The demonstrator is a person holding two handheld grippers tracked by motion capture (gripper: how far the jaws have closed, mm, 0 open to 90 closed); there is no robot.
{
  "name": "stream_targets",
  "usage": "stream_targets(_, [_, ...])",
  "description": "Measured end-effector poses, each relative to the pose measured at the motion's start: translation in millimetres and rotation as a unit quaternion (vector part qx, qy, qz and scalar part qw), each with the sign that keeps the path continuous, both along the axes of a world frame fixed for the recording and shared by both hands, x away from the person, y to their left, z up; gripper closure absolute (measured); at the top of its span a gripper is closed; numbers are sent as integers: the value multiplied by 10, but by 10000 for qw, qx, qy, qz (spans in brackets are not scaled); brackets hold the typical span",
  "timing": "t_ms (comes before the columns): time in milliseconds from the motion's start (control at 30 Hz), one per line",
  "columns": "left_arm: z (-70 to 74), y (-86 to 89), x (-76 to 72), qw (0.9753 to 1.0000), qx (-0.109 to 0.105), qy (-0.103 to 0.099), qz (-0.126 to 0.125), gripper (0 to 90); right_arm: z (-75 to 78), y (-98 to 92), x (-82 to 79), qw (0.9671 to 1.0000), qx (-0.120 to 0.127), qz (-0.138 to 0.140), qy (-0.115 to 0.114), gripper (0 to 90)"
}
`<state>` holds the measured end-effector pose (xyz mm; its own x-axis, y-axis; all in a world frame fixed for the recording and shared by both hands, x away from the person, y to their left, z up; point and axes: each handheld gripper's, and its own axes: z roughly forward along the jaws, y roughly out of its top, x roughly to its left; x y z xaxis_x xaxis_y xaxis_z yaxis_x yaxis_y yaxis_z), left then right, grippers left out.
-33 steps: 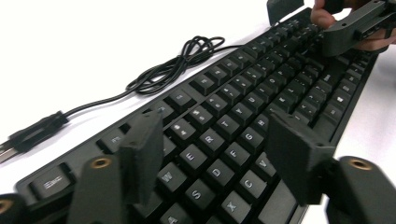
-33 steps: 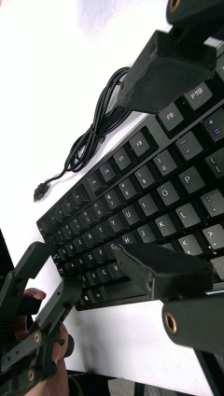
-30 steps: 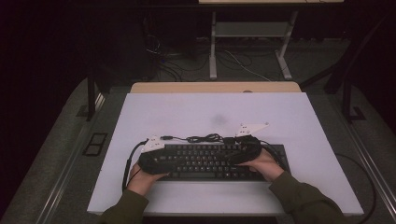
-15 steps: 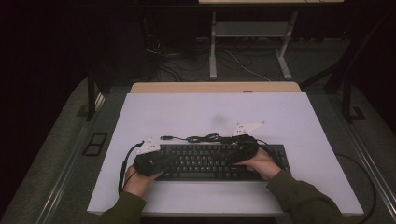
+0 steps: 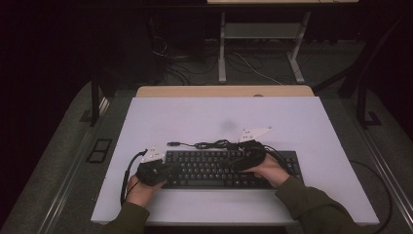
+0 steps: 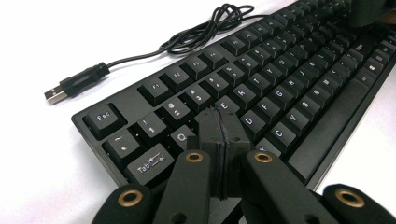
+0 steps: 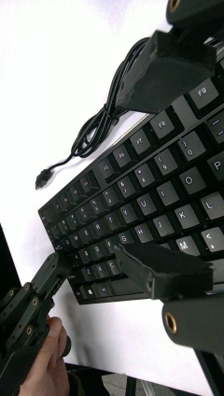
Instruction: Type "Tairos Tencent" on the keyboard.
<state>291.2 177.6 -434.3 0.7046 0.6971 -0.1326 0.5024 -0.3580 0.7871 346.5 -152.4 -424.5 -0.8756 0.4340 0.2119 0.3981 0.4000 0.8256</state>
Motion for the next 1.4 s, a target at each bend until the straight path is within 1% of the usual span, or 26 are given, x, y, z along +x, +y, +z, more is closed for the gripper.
stream_targets(133, [-20, -17, 3, 10000, 62, 71, 18, 889, 0, 1, -2, 10000, -13, 7, -15, 244])
stream_targets(233, [-26, -18, 7, 9999, 123, 78, -20, 889, -1, 3, -3, 10000, -23, 11, -12, 244])
stream_targets(567, [-31, -30, 10, 9999, 103, 103, -7, 889, -2, 3, -2, 10000, -27, 13, -15, 245])
stream_targets(633, [-32, -27, 11, 9998, 138, 118, -35, 890, -3, 3, -1, 10000, -31, 16, -17, 245])
stream_targets(667, [-41, -33, 12, 9997, 198, 154, -25, 890, -3, 3, -2, 10000, -33, 14, -17, 245])
stream_targets(733, [-48, -34, 11, 9997, 176, 148, -14, 890, -3, 3, -2, 10000, -32, 12, -17, 245])
stream_targets(833, [-43, -46, 6, 9997, 225, 118, -13, 891, -1, 2, -2, 10000, -28, 9, -18, 245])
stream_targets(933, [-37, -50, 4, 9997, 205, 129, 5, 890, -1, 0, -2, 10000, -20, 6, -18, 245])
stream_targets(1000, [-25, -44, 6, 9997, 196, 117, -26, 890, 0, 1, -2, 10000, -21, 5, -21, 245])
stream_targets(1033, [-14, -42, 4, 9998, 158, 112, -35, 890, 2, 0, -3, 10000, -19, 4, -17, 245])
stream_targets(1100, [-5, -61, -7, 9997, 195, 96, -57, 890, 4, -2, -3, 10000, -12, 1, -25, 245])
stream_targets(1133, [-6, -70, -11, 9998, 164, 89, -66, 890, 5, -2, -2, 10000, -11, -1, -23, 245])
stream_targets(1233, [8, -78, -15, 9998, 169, 71, -91, 890, 3, -3, -2, 10000, -17, -5, -19, 245])
stream_targets(1400, [33, -72, -25, 9999, 85, 38, -104, 889, 5, -6, -2, 10000, -19, -10, -27, 248])
